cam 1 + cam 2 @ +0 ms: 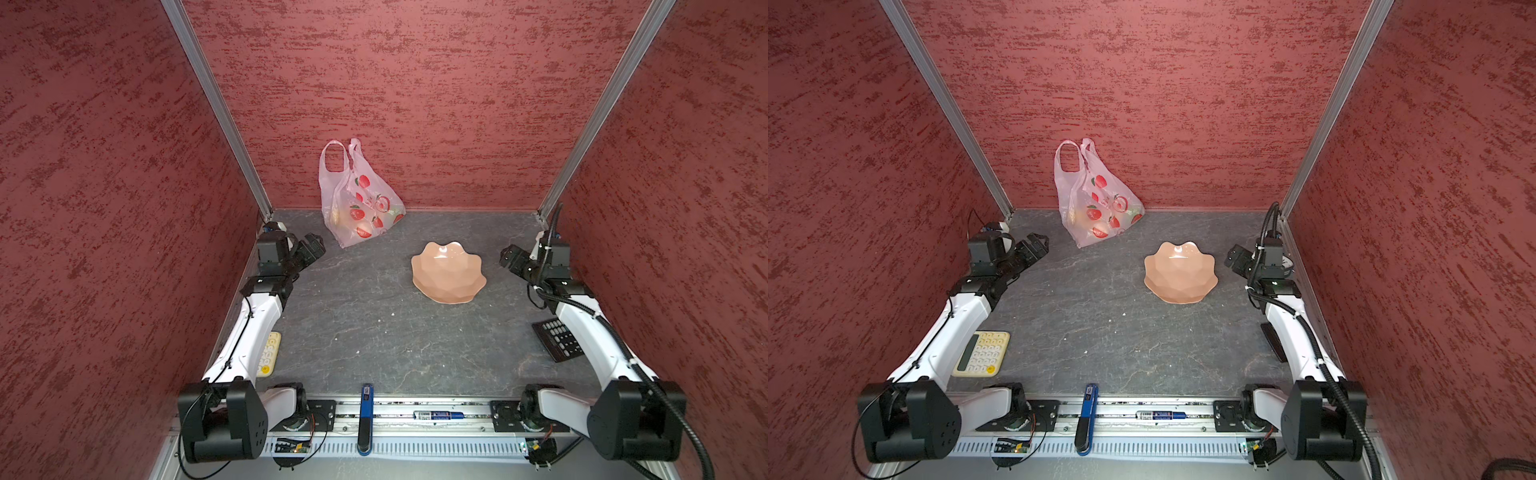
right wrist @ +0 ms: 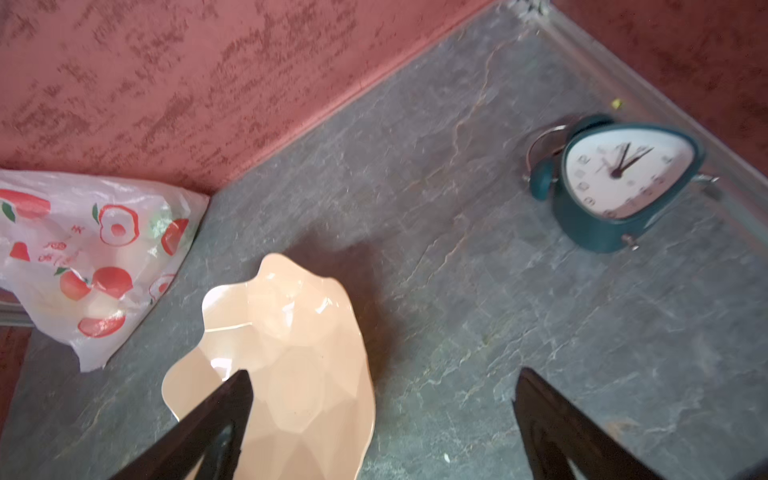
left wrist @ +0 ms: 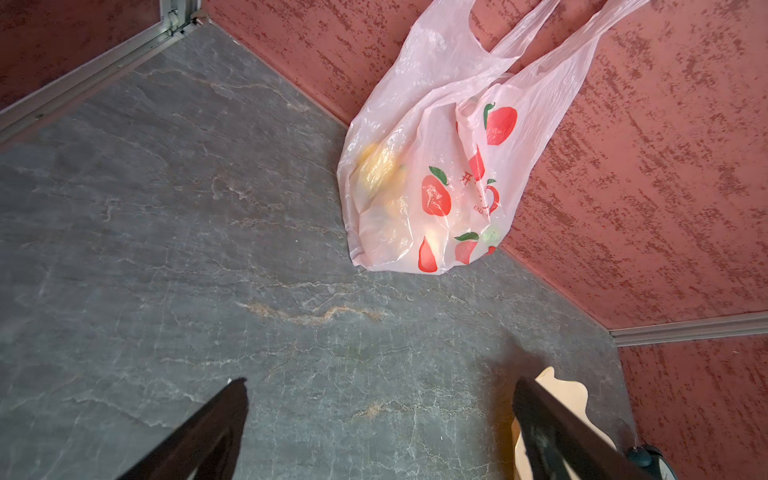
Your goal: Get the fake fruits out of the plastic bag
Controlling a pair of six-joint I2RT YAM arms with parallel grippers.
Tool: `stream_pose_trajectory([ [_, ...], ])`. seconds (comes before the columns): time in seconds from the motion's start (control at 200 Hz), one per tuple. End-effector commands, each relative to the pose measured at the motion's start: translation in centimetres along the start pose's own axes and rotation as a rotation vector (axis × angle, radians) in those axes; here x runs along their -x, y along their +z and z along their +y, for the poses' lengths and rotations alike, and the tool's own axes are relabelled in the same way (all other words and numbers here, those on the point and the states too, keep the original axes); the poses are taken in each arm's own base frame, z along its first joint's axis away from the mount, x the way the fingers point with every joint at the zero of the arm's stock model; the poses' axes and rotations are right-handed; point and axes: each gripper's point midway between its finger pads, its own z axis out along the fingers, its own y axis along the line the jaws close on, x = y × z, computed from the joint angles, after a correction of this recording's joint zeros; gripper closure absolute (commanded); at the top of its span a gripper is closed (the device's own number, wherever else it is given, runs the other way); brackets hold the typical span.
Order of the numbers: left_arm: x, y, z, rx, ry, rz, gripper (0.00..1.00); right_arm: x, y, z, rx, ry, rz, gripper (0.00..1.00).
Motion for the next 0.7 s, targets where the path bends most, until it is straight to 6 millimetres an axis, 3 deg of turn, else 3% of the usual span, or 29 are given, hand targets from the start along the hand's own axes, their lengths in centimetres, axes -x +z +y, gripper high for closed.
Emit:
stream_pose_trajectory([
  [0.0, -1.1, -0.8, 2.8, 0.133, -0.088, 0.022, 0.01, -1.2, 0.3, 1.3, 0.039, -0.017, 0.069, 0.01],
  [0.125, -2.3, -0.3, 1.3, -0.050, -0.116, 0.048, 0.01, -2.1, 1.4, 1.7, 0.040, -0.059, 0.109, 0.01],
  [0.255, -3.6, -0.2, 0.2, -0.071, -0.074, 0.074, 0.01, -3.2, 2.9, 2.3, 0.052, -0.092, 0.167, 0.01],
  [0.451, -5.4, 0.6, -1.8, -0.100, -0.015, 0.139, 0.01, -5.0, 5.2, 3.2, 0.081, -0.103, 0.241, 0.18],
  [0.691, -7.1, 1.3, -3.3, -0.120, 0.022, 0.186, 0.01, -7.9, 8.2, 1.6, 0.028, -0.094, 0.357, 0.36],
])
